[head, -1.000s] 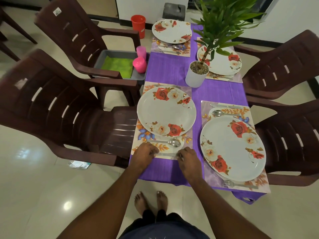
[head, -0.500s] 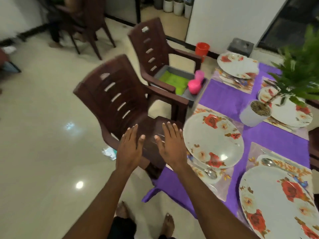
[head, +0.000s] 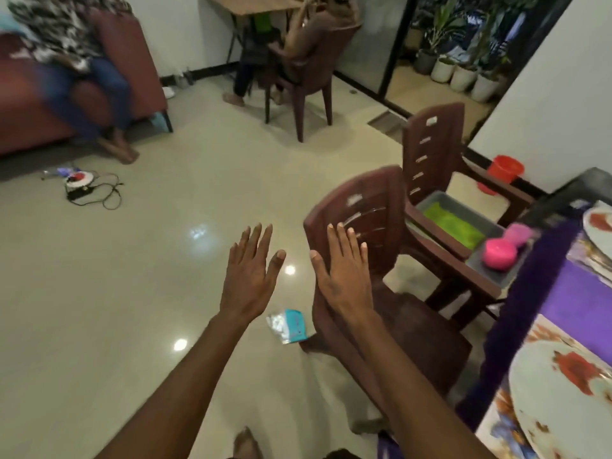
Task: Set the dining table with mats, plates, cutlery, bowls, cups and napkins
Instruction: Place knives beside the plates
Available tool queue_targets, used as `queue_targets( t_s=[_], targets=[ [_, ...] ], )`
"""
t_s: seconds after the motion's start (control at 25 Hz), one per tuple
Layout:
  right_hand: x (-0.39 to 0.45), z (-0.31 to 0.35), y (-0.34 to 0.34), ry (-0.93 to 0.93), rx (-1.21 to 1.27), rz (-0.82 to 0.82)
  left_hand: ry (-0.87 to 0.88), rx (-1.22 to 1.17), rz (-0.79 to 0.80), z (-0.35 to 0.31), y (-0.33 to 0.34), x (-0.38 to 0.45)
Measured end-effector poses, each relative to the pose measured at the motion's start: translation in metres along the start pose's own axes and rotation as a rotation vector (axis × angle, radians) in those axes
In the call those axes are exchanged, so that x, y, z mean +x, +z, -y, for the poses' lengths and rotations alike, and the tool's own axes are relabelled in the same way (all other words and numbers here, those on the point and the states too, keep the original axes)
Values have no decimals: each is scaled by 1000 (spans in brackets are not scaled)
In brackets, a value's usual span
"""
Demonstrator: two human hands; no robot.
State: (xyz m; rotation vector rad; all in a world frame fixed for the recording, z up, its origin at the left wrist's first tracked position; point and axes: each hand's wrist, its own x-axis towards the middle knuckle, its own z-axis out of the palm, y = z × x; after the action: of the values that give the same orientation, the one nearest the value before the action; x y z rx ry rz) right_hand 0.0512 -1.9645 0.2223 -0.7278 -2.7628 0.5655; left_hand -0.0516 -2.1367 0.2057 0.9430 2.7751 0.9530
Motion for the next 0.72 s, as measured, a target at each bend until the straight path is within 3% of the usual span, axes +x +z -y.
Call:
queue_targets(
  t_s=[0.2,0.4,0.6,0.72],
  targets=[
    [114,72,23,-65,-32,32,157,193,51,59,-73,121],
    [258,103,56,-89,31,30,141,240,90,108,-87,245],
    [421,87,64,-44,58,22,76,180,168,120,-68,390],
    [512,65,52,-2,14,3,132,174,194,103,-59,497]
  ],
)
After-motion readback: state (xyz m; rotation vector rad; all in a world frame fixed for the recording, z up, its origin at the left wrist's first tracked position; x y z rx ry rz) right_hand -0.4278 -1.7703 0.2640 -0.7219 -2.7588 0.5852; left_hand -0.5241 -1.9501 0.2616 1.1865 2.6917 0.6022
